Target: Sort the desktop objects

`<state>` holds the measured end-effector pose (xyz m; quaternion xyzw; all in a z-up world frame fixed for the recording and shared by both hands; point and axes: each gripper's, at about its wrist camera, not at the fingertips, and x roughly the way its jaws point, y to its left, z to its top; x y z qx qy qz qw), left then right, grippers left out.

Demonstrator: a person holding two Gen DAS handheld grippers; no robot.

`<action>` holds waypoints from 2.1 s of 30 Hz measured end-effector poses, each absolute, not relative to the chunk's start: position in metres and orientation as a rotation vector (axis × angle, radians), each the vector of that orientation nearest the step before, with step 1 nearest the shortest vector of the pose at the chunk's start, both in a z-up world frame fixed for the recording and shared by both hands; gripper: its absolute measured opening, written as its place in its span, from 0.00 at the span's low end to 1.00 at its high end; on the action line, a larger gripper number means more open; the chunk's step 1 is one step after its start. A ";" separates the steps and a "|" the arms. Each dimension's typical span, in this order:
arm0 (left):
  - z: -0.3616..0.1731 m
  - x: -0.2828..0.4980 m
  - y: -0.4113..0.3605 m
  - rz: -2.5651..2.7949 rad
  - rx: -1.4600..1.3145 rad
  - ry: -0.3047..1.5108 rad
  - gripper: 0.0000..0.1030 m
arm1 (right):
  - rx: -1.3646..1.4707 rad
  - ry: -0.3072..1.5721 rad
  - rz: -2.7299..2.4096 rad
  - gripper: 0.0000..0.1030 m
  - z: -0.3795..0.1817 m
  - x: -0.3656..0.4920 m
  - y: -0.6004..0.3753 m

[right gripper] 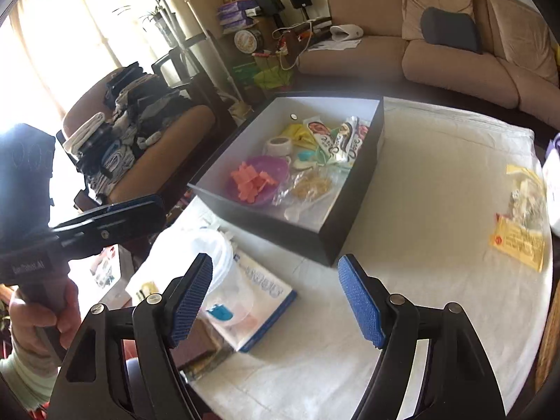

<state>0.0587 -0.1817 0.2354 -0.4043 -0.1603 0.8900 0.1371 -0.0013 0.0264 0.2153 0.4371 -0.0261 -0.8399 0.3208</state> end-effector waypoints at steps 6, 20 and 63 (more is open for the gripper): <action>0.202 0.097 -0.132 2.578 -1.126 -0.402 0.61 | 1.126 -0.051 -2.305 0.75 0.202 0.044 0.062; 0.150 0.071 -0.035 2.671 -1.238 -0.185 0.76 | 1.171 -0.134 -2.533 0.80 0.162 0.053 0.164; 0.059 -0.098 0.059 2.445 -1.358 -0.203 0.98 | 1.287 -0.352 -2.732 1.00 0.080 -0.088 0.298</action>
